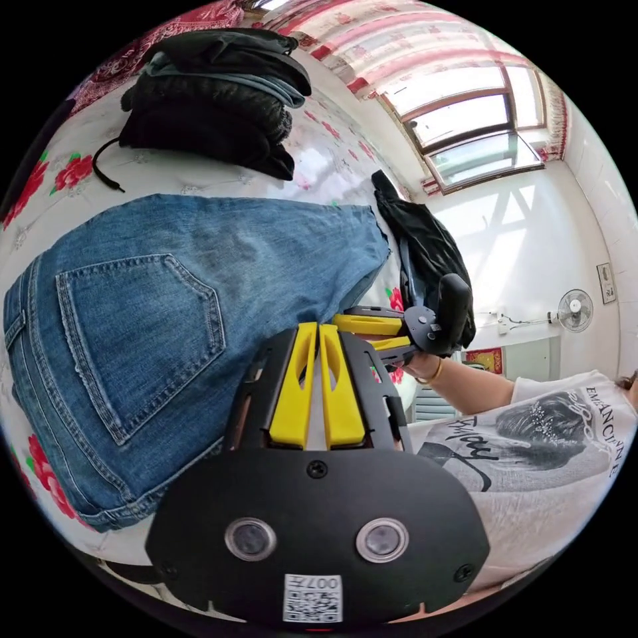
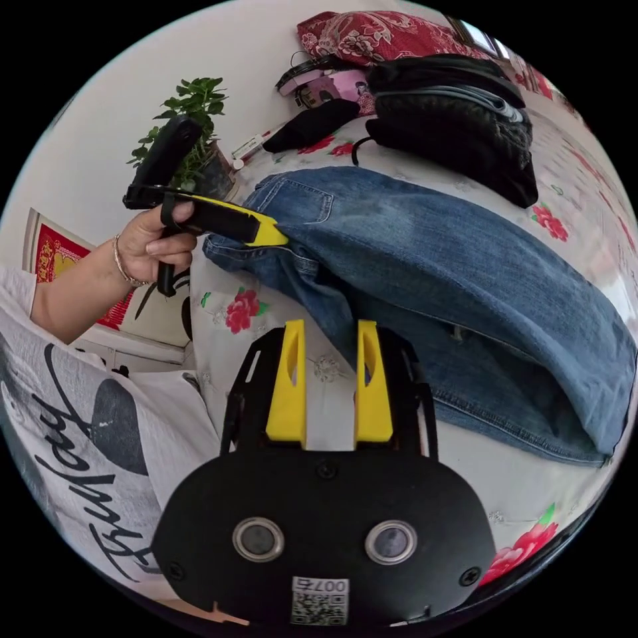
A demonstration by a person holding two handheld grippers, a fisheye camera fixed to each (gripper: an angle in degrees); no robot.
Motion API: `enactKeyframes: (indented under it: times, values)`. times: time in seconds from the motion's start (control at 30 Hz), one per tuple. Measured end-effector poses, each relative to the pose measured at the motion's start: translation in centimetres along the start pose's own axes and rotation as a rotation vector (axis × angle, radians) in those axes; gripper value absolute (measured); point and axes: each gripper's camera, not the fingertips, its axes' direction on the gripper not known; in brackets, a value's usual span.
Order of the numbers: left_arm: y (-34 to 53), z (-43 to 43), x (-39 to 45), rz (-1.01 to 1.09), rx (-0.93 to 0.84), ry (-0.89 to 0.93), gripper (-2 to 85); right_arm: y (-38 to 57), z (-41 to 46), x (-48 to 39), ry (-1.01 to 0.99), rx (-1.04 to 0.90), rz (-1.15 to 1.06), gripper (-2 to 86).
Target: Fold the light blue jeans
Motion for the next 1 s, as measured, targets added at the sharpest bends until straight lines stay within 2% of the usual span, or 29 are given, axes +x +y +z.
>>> enactKeyframes:
  times: [0.2, 0.3, 0.4, 0.47, 0.5, 0.57, 0.63, 0.7, 0.8, 0.9, 0.97, 1.0]
  values:
    - [0.4, 0.3, 2.0, 0.104, -0.025, -0.124, -0.6, -2.5, 0.4, -0.7, 0.027, 0.022, -0.059, 3.2]
    - [1.6, -1.9, 1.6, 0.094, 0.048, -0.182, -0.2, 0.2, -0.8, -1.9, 0.032, 0.024, -0.179, 1.6]
    - [3.8, -3.1, -0.8, 0.002, 0.033, -0.424, -0.4, 4.0, 0.8, -1.8, 0.059, -0.05, -0.189, 0.8]
    - [6.3, -1.7, -4.5, -0.128, -0.084, -0.677, -0.8, 6.0, 2.5, -0.4, 0.036, -0.112, -0.148, 0.8]
    - [7.0, -1.3, -5.3, -0.139, -0.108, -0.663, -0.8, 6.4, 1.9, 0.0, 0.002, -0.062, -0.138, 0.9]
    - [9.7, -1.9, -6.9, -0.244, -0.034, -0.572, -0.9, 6.4, 0.6, 2.8, -0.154, -0.089, -0.004, 1.6]
    - [11.0, -2.9, -7.3, -0.316, 0.009, -0.53, -0.9, 6.7, -1.3, 5.0, -0.21, -0.079, 0.073, 2.1]
    - [12.0, -3.5, -7.0, -0.329, 0.028, -0.558, -0.8, 7.6, -4.5, 7.4, -0.172, -0.001, 0.124, 2.6]
    - [13.0, -5.0, -5.6, -0.345, 0.06, -0.622, -0.2, 10.0, -11.4, 14.5, -0.039, 0.155, 0.321, 3.3]
    - [12.3, -5.3, -0.8, -0.14, 0.098, -0.59, 2.9, 13.8, -19.1, 23.9, 0.088, 0.342, 0.636, 4.1]
    - [10.8, -2.9, 4.0, 0.059, 0.068, -0.49, 5.0, 17.3, -24.0, 30.3, 0.172, 0.484, 0.877, 4.8]
    - [10.4, -2.0, 5.0, 0.1, 0.053, -0.461, 5.3, 18.0, -25.0, 31.6, 0.191, 0.509, 0.92, 4.9]
